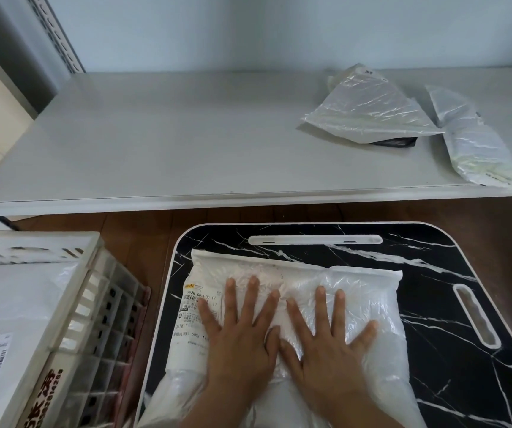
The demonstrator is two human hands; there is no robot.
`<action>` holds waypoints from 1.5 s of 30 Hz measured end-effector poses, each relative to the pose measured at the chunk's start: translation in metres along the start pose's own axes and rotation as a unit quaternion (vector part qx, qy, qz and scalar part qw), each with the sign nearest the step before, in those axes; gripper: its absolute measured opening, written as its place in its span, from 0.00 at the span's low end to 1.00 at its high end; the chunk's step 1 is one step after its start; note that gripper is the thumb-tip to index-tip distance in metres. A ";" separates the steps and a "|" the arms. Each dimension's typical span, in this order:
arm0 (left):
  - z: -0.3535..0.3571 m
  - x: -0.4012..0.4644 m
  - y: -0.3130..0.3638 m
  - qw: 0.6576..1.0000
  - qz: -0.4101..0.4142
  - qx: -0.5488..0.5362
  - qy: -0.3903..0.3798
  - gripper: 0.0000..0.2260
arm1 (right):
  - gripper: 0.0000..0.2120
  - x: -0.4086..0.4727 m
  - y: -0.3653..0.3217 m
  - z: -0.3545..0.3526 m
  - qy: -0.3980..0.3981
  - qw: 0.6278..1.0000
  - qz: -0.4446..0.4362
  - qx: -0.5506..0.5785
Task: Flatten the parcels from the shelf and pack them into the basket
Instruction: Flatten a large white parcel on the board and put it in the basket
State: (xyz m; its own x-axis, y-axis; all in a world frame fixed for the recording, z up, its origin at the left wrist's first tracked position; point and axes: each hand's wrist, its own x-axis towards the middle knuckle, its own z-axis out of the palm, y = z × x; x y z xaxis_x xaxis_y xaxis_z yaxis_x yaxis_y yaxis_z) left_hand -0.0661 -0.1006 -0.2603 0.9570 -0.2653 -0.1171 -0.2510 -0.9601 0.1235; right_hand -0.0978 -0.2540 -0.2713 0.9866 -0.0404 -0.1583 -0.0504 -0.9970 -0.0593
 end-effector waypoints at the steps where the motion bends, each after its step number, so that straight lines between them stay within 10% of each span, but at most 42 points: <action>1: 0.000 0.000 0.000 1.000 0.000 -0.002 -0.001 0.25 | 0.30 0.000 0.000 0.000 -0.005 1.000 0.002 0.002; 15: -0.001 0.002 -0.004 0.999 -0.002 -0.031 -0.040 0.24 | 0.41 0.006 0.000 -0.020 -0.128 0.992 -0.013 0.007; 25: -0.020 -0.023 -0.041 0.993 -0.089 -0.071 0.012 0.25 | 0.30 0.043 -0.040 -0.042 0.022 0.989 -0.139 -0.040; 45: 0.017 -0.042 -0.064 0.996 -0.085 -0.030 0.029 0.27 | 0.35 0.061 -0.067 -0.007 -0.035 0.986 -0.161 -0.014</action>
State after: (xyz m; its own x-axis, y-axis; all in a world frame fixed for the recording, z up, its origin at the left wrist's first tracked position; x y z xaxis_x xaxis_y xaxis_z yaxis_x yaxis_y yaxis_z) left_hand -0.0932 -0.0296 -0.2802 0.9921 -0.0919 -0.0849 -0.0769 -0.9833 0.1650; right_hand -0.0333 -0.1903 -0.2699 0.9375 0.2830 -0.2027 0.2697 -0.9586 -0.0909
